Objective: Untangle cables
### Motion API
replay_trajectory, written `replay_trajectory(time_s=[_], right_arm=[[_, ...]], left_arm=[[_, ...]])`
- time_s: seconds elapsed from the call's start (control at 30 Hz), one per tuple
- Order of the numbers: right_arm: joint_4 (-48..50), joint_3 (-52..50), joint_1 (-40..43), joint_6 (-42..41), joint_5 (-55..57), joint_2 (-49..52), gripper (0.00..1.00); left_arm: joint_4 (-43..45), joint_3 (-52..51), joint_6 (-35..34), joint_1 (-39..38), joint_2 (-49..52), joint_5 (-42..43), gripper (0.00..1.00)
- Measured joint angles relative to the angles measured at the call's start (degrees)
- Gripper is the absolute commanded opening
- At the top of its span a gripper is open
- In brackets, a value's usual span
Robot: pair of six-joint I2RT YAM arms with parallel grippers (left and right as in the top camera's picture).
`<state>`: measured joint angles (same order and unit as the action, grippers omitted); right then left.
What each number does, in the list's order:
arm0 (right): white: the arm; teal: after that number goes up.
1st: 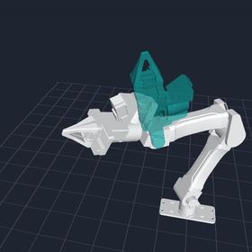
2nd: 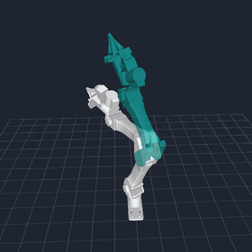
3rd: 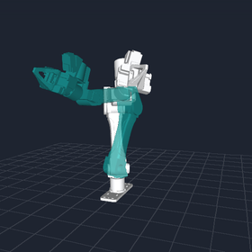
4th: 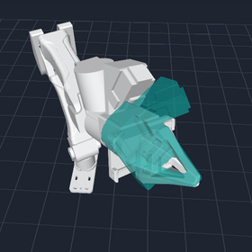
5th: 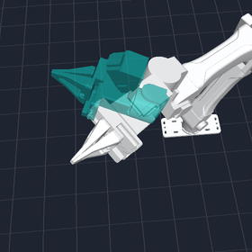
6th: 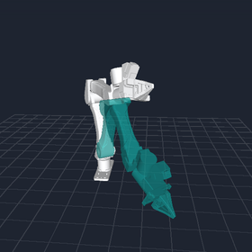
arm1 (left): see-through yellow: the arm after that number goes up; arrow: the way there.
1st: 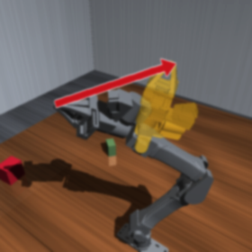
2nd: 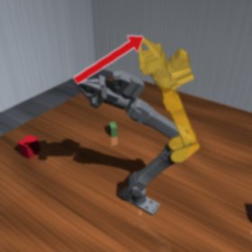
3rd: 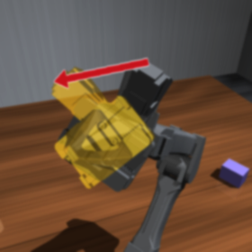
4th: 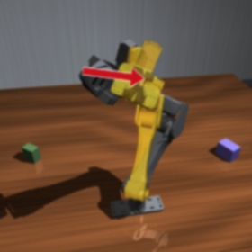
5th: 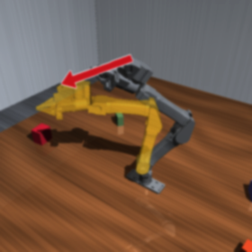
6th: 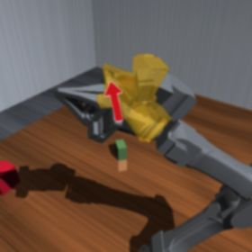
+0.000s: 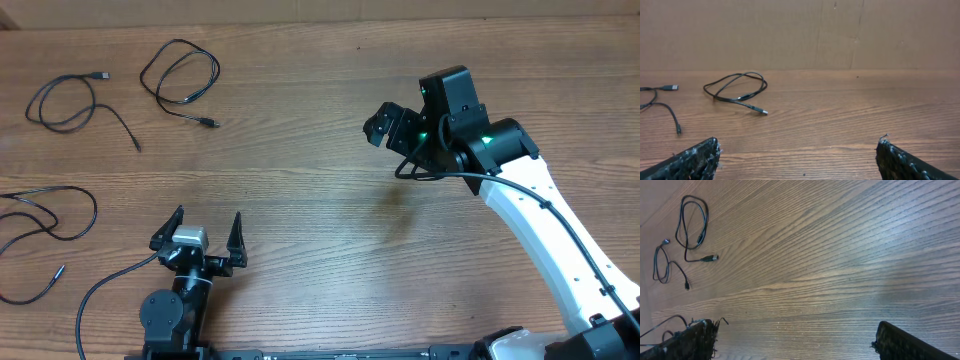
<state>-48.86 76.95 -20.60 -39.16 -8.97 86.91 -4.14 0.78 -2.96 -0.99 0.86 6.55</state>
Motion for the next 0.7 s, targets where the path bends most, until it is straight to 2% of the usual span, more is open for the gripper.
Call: replay_trajectory(time_s=[0.7], right_arm=[[0.0,0.0,0.0,0.0,0.0,0.0,1.0]], left_arm=[[-0.1,0.0,-0.1,1.5,0.0,-1.5,1.0]])
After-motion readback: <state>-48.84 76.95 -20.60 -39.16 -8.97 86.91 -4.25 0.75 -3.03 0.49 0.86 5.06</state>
